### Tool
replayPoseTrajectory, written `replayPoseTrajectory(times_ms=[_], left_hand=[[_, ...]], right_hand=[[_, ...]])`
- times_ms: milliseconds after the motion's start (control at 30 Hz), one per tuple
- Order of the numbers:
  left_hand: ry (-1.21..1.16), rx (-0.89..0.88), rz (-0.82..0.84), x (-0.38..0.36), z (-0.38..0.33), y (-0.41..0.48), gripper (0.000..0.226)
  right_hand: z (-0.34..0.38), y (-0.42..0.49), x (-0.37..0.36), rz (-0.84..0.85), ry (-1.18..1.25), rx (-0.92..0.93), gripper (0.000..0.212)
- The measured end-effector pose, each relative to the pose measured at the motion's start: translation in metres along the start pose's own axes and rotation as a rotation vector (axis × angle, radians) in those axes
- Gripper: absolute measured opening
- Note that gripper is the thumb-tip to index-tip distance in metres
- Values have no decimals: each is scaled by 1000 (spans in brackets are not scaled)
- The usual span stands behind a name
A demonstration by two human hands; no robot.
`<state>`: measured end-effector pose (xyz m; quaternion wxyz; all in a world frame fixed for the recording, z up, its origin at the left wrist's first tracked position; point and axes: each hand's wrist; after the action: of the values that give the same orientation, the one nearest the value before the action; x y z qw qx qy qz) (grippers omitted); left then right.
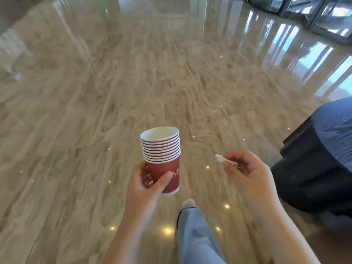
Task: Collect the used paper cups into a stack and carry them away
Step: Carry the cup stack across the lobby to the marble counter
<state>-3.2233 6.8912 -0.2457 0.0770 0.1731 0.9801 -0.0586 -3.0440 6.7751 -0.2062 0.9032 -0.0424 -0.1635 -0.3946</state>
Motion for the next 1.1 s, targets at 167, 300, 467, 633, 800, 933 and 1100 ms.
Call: replayPoseTrajectory(times_ms=[167, 300, 467, 633, 800, 933, 1100], left_hand=[[21, -26, 51, -51, -13, 146, 47], [25, -62, 85, -89, -37, 248, 46], [16, -55, 110, -115, -48, 360, 58], [21, -11, 84, -122, -39, 485, 63], [27, -22, 56, -119, -41, 644, 61], [-13, -24, 35, -127, -62, 763, 58], [12, -25, 74, -154, -75, 876, 57]], right_hand=[[-6, 139, -17, -62, 17, -22, 20], [11, 242, -30, -60, 27, -6, 12], [17, 358, -54, -78, 7, 17, 20], [15, 475, -104, -67, 28, 2, 23], [39, 613, -175, -69, 22, 26, 9], [68, 723, -227, -22, 26, 52, 14], [77, 830, -274, 5, 82, 59, 14]])
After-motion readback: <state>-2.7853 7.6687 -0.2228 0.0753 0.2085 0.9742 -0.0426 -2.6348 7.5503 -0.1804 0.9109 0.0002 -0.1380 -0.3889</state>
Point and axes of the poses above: each hand's wrist, its own y-axis towards the middle knuckle, its own x-axis out of the back of the hand, z = x × y, and after that the axes turned 7 degrees about -y, right-handed
